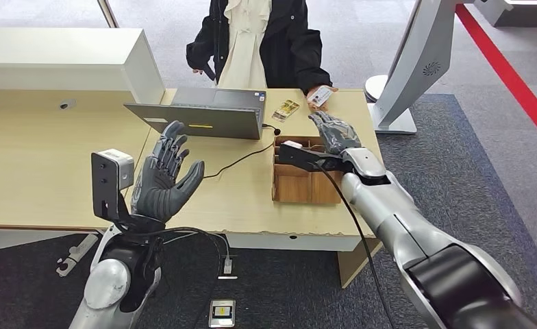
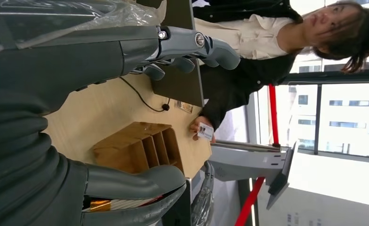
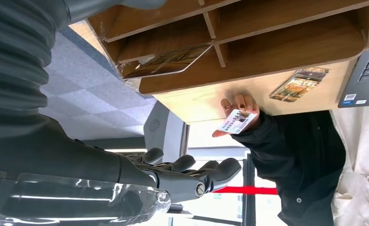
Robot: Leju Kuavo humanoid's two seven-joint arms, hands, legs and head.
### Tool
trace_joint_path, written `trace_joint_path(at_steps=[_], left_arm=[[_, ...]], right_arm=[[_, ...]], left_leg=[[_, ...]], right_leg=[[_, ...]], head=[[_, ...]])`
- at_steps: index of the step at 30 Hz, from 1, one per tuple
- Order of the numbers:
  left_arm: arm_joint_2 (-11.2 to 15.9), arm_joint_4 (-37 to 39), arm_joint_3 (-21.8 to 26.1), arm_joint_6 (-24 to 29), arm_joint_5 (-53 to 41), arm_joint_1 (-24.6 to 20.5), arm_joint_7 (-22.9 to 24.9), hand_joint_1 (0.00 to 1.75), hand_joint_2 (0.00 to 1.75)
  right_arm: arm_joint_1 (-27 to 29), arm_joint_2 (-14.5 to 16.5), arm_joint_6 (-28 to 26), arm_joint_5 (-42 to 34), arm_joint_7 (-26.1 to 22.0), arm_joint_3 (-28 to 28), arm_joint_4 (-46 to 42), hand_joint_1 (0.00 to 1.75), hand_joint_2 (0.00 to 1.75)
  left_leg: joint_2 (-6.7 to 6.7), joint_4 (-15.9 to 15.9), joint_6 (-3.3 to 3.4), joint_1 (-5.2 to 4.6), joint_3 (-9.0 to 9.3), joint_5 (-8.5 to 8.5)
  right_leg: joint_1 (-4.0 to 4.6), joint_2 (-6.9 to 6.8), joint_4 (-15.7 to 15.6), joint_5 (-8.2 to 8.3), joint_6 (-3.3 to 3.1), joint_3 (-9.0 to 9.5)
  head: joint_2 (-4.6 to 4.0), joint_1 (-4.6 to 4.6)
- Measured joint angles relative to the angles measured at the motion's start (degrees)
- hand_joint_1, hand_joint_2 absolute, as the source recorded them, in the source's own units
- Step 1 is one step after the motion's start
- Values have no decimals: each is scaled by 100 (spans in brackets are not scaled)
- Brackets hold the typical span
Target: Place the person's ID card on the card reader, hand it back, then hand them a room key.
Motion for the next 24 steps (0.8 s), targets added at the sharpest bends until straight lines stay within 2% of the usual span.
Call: trace_joint_path(at_steps=[24], left_arm=[[71,1,-2,191,33,133,101,0,175]], right_arm=[[242,-40,-68,7,-12,0,188,0,175]], left_leg=[[0,0,0,1,-1,0]], right_leg=[[0,0,0,0,0,0]], head=[[0,1]])
